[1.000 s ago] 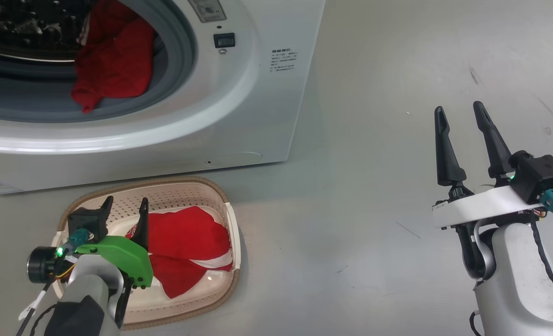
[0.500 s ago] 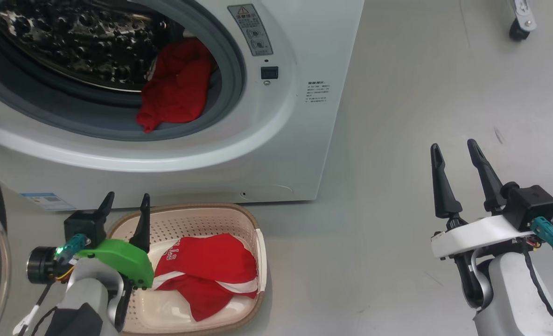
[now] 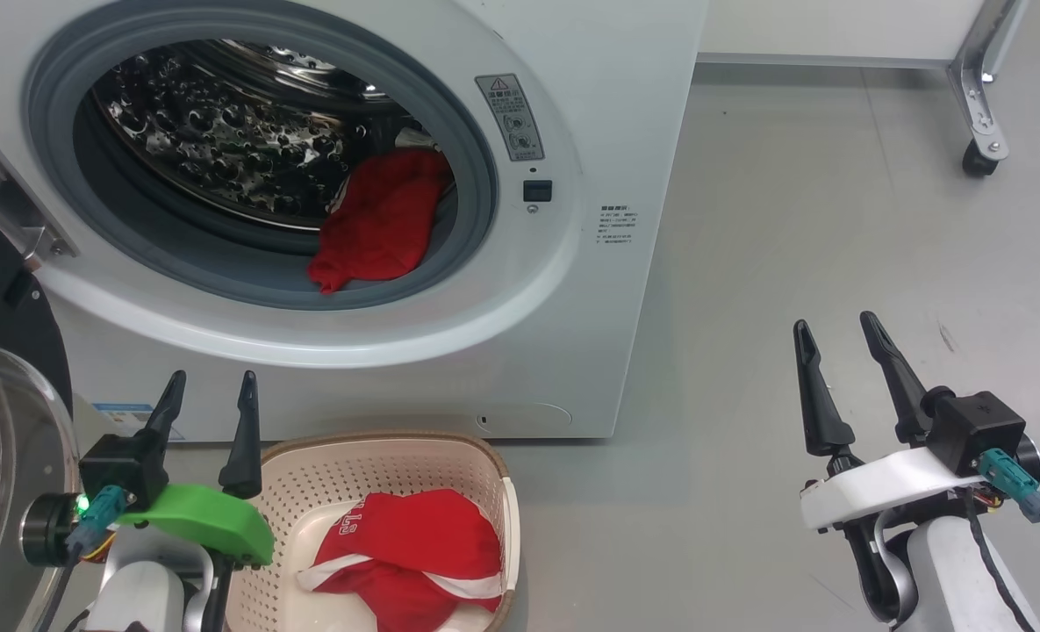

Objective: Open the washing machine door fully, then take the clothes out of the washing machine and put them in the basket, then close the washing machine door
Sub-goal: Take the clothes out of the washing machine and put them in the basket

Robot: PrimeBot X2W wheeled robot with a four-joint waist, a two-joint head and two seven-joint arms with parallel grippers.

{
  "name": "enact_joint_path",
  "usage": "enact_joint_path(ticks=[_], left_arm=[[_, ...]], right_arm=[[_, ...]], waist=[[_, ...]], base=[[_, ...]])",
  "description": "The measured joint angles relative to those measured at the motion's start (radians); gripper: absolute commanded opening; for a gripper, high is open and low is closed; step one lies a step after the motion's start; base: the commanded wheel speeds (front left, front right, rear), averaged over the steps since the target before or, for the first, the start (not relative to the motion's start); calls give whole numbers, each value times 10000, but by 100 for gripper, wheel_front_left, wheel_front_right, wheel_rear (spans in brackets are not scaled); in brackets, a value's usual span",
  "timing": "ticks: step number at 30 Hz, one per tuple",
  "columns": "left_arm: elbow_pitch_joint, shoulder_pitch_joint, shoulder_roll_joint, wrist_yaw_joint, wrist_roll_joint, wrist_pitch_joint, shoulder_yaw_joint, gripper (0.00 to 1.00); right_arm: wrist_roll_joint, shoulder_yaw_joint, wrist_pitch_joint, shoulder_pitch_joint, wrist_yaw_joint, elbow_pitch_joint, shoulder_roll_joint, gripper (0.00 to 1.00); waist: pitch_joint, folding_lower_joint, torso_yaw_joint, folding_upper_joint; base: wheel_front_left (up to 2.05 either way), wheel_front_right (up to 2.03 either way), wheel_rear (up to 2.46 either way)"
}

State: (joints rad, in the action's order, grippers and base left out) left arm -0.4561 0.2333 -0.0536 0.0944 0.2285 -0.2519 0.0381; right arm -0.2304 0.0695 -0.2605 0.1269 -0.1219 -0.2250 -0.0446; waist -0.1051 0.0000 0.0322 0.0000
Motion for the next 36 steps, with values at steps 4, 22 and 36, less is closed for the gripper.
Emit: enact_joint_path(ticks=[4, 22, 36], left_arm=[[435, -312, 2, 0, -17, -2, 4, 100], [1463, -1140, 12, 0, -100, -2, 44, 100], [1825, -1422, 31, 0, -102, -2, 29, 100]], right_arm=[[-96, 29, 0, -60, 4, 100, 0, 100], [-159, 100, 0, -136, 104, 280, 0, 100], [-159, 163, 0, -136, 105, 311, 0, 100]], waist=[[83, 0, -16, 0], [-15, 0, -153, 0], [-73, 0, -210, 0]], base=[[0, 0, 0], [0, 0, 0], [0, 0, 0]])
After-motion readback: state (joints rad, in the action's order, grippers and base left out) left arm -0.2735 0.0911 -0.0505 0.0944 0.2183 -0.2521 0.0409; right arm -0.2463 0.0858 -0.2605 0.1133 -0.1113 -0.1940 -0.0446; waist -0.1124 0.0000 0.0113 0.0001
